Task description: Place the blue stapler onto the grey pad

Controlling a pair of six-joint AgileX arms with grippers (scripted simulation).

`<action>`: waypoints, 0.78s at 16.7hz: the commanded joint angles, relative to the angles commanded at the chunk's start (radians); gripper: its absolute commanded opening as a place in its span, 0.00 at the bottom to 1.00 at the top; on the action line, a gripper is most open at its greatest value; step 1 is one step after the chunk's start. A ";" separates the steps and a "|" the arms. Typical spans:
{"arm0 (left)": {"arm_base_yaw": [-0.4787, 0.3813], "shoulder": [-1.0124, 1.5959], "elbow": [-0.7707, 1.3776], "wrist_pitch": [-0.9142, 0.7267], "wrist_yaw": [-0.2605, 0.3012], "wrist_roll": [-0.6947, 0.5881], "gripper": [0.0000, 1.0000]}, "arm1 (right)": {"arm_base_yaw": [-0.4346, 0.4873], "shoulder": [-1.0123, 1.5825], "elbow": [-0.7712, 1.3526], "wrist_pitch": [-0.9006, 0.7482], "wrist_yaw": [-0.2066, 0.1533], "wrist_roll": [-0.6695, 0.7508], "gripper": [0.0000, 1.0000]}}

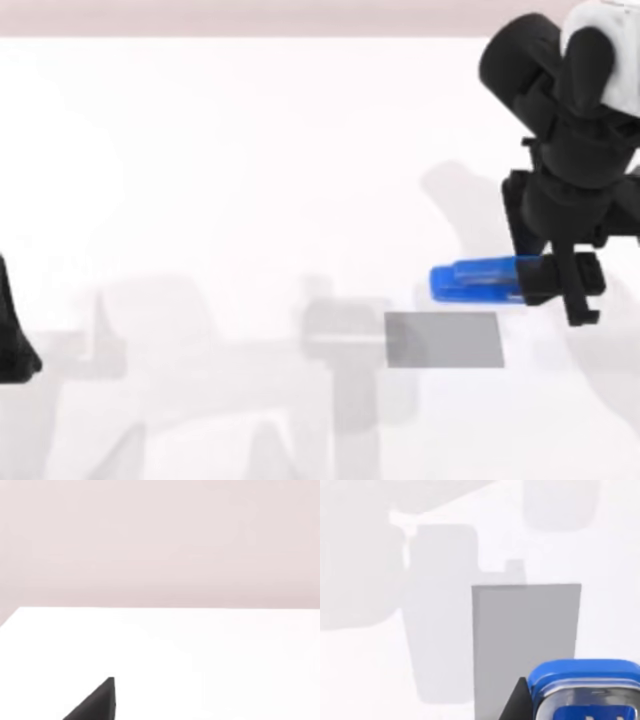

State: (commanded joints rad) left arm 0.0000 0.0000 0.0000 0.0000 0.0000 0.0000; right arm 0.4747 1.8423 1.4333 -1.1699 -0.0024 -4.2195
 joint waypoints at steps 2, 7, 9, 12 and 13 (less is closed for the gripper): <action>0.000 0.000 0.000 0.000 0.000 0.000 1.00 | 0.000 0.000 0.002 0.003 0.002 -0.010 0.00; 0.000 0.000 0.000 0.000 0.000 0.000 1.00 | -0.004 -0.002 -0.003 0.004 0.000 -0.007 0.00; 0.000 0.000 0.000 0.000 0.000 0.000 1.00 | 0.004 0.015 -0.022 0.042 0.001 0.001 0.00; 0.000 0.000 0.000 0.000 0.000 0.000 1.00 | 0.024 0.071 -0.083 0.177 0.002 0.025 0.00; 0.000 0.000 0.000 0.000 0.000 0.000 1.00 | 0.033 0.095 -0.107 0.231 0.002 0.032 0.00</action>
State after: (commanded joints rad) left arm 0.0000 0.0000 0.0000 0.0000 0.0000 0.0000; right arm 0.5075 1.9369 1.3259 -0.9387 -0.0002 -4.1877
